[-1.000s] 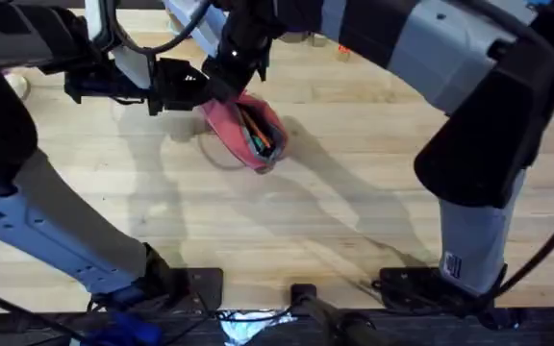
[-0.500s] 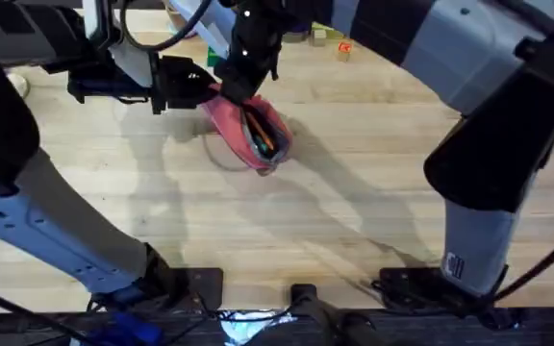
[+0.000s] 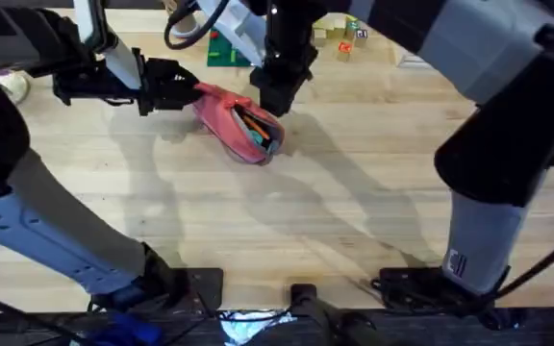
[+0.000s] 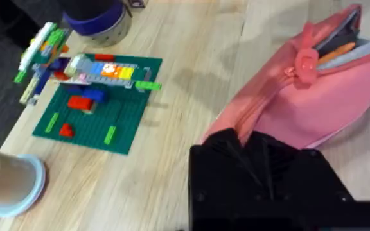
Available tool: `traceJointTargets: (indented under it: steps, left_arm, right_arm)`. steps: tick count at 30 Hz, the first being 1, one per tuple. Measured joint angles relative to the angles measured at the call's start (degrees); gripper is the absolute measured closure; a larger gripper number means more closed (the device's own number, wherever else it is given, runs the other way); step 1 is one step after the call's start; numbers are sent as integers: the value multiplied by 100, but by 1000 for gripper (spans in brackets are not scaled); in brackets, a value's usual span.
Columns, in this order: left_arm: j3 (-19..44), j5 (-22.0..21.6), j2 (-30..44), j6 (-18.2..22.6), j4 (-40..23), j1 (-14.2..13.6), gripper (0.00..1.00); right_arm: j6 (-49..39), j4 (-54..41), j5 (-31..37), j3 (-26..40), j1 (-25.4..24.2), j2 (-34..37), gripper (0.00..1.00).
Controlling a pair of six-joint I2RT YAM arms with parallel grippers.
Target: Unzip the bag, pick up the pens from the table one at a time and place them inside, then zip the bag closed.
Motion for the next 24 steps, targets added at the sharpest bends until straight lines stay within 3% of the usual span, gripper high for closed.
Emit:
traceJointTargets:
  steps: [15,24]
  left_arm:
    - [0,-5,0,-2,17,8,958]
    - [0,-5,0,0,20,5,958]
  right_arm:
    - [422,-37,39,-2,-8,-228,969]
    - [502,-37,37,-2,-2,-907,969]
